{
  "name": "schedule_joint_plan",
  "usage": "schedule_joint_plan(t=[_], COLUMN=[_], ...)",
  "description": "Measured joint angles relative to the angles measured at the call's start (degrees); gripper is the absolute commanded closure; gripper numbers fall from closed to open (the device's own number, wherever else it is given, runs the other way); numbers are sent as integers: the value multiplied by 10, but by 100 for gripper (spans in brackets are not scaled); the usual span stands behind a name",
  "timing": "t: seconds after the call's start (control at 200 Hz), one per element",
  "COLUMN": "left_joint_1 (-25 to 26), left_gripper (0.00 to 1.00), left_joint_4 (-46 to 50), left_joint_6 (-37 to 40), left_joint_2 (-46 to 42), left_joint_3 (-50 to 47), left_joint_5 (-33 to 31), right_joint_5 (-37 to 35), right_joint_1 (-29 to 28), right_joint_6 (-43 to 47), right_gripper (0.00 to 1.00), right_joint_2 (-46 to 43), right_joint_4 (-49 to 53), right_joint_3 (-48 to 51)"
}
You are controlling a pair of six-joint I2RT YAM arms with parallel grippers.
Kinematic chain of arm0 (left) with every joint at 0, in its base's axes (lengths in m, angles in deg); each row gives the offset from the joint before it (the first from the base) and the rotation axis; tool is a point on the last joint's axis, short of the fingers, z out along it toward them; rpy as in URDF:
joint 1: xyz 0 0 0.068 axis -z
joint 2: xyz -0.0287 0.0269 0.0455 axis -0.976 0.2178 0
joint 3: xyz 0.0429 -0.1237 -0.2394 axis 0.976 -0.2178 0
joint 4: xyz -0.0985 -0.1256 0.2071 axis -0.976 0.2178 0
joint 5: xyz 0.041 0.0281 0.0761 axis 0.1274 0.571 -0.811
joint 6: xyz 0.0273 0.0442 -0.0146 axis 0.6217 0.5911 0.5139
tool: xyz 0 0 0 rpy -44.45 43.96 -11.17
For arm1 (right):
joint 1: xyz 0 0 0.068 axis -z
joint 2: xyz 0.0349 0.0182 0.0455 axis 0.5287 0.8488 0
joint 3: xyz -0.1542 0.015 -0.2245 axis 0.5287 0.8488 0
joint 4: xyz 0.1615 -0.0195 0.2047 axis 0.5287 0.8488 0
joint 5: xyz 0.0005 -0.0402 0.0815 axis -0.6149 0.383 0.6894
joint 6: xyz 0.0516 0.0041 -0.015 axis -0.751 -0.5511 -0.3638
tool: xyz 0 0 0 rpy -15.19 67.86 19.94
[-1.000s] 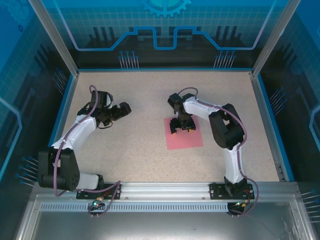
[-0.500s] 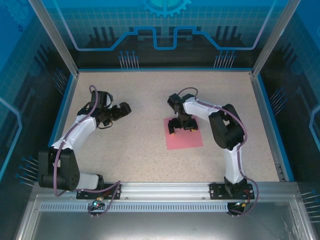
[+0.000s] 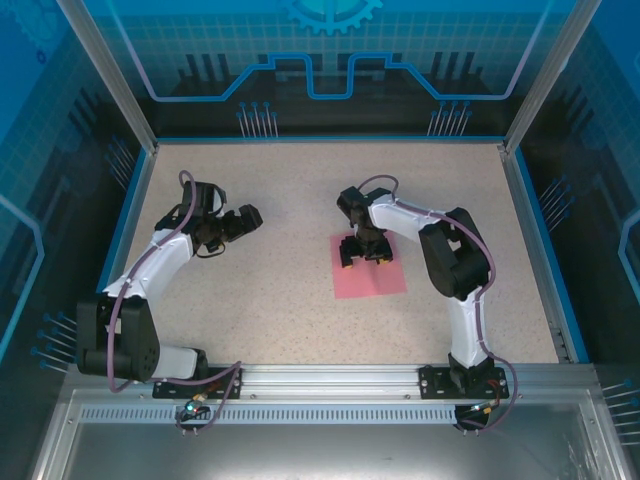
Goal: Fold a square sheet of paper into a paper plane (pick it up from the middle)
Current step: Fold the square sheet of paper in half at the center of the table.
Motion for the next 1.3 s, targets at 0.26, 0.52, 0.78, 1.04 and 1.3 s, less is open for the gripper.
schedule_joint_plan(t=[0.26,0.52,0.78,1.04,1.3], left_joint_1=[0,16,39,51,99], left_gripper=[1,3,1,2,5], left_joint_4=[0,-14,-89,-136,-171], left_joint_6=[0,-20,-88,-132,-157], left_joint_2=[1,1,1,1,14], left_joint_3=[0,-3,-58,-92,-95], left_joint_5=[0,43,107,129,140], right_joint_5=[0,70,238,332,239], right_joint_1=[2,-11,-81,-54,-34], right_joint_6=[1,-14,-56,-95,-72], right_gripper=[36,73,72,70,47], right_joint_2=[-12,-28,-78,-105,-69], right_joint_4=[-10,-63,-184,-284,-229], right_joint_3=[9,28,38,82,86])
